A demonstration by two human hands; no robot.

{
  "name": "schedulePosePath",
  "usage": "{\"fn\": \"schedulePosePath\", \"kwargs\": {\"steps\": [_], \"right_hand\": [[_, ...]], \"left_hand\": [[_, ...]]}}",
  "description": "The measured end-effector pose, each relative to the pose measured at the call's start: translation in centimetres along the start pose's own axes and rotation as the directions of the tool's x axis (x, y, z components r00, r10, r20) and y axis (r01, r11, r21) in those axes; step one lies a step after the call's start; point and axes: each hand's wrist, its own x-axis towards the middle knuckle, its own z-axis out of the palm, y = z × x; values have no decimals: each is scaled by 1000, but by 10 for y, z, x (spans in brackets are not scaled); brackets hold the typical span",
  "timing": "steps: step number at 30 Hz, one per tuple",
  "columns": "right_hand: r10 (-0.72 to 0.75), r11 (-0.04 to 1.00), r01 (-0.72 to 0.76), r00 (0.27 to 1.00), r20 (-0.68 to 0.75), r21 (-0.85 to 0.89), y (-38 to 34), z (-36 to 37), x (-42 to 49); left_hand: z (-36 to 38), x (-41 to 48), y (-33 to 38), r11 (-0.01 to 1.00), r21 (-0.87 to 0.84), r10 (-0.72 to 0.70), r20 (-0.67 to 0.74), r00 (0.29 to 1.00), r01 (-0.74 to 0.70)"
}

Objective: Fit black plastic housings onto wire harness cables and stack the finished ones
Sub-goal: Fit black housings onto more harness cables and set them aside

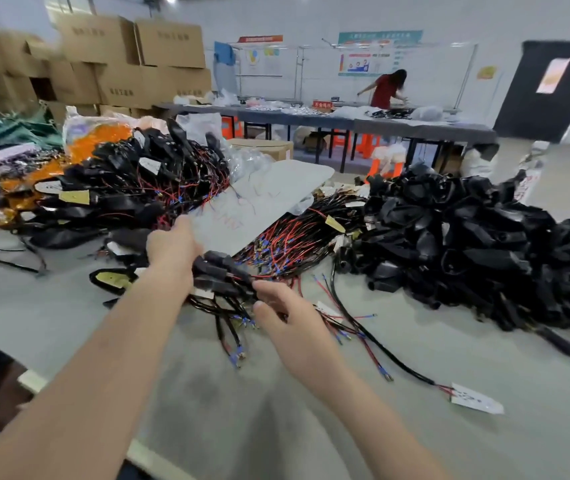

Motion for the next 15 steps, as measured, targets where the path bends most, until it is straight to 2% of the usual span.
{"fn": "schedulePosePath", "kwargs": {"steps": [1, 3, 6, 9, 11, 13, 15], "right_hand": [[-11, 1000, 11, 1000, -29, -6, 4, -8, -4], [-22, 998, 16, 995, -97, -63, 13, -32, -12], [-18, 982, -21, 978, -208, -187, 31, -81, -26], [-24, 954, -81, 938, -346, -287, 53, -139, -42], [-3, 940, -139, 909, -416, -311, 66, -177, -57], [-10, 911, -198, 867, -499, -363, 79, -214, -76], [-21, 870, -270, 817, -577, -413, 93, -242, -95]], "left_hand": [[4, -9, -8, 994, 108, 13, -4, 1000, -12], [17, -39, -28, 956, 259, 118, 79, 990, -135], [49, -95, -68, 907, 221, 306, 243, 920, -360], [86, -154, -103, 851, 142, 382, 494, 781, -506], [106, -187, -120, 783, 184, 352, 656, 668, -594], [117, -209, -131, 619, 258, 362, 744, 561, -742], [120, -219, -136, 478, 251, 404, 788, 465, -841]]}}
